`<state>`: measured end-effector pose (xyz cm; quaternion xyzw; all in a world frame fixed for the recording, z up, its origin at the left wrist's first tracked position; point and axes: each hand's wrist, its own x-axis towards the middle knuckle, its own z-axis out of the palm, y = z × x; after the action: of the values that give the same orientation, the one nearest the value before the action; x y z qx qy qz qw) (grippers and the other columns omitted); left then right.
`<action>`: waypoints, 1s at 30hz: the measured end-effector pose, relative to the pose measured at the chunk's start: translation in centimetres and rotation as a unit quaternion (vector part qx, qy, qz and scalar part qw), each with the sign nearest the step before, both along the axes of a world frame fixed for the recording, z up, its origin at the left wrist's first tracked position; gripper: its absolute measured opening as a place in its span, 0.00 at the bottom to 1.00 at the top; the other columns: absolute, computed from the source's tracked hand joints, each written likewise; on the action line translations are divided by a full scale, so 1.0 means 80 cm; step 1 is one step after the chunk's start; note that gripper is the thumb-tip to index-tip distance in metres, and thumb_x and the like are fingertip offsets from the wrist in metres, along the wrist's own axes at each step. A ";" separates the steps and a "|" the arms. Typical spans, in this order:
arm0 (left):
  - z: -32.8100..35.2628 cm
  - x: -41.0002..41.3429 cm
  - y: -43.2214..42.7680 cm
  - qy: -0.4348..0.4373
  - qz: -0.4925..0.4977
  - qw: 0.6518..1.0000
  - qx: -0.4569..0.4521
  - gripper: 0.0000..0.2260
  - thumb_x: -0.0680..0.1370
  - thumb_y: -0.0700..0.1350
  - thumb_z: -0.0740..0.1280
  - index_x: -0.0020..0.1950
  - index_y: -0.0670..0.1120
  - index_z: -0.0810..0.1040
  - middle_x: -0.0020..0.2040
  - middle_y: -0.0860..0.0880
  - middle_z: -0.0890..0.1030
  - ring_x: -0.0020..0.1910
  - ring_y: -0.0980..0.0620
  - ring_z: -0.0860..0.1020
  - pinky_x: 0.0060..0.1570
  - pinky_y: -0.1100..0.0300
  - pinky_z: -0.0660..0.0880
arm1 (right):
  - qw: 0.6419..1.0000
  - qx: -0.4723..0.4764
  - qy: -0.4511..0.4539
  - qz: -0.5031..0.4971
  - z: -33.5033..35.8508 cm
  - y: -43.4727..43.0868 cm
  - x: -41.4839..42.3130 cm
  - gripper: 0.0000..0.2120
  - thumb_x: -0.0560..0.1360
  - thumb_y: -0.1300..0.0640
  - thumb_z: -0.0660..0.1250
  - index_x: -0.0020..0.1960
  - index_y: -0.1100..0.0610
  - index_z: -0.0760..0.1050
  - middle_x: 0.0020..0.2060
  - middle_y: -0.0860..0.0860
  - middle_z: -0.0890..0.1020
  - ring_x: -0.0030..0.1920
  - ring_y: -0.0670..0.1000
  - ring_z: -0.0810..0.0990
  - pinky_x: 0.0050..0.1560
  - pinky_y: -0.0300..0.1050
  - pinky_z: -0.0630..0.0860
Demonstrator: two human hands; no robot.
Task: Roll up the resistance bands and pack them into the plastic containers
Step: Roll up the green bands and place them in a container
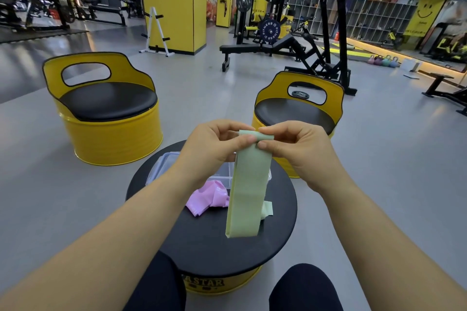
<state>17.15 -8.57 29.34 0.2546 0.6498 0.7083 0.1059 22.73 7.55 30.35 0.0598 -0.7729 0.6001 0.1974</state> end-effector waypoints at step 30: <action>-0.002 -0.003 0.004 -0.032 0.012 0.999 0.037 0.06 0.71 0.36 0.71 0.45 0.44 0.81 0.39 0.49 0.85 0.39 0.52 0.83 0.41 0.59 0.80 | 0.996 -0.083 -0.014 0.015 -0.007 -0.001 0.002 0.11 0.68 0.65 0.72 0.47 0.54 0.80 0.39 0.49 0.85 0.44 0.48 0.84 0.45 0.40 0.80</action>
<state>16.88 -8.23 29.16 0.2280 0.6228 0.7405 0.1085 22.87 7.48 29.75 0.0464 -0.7221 0.6657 0.1824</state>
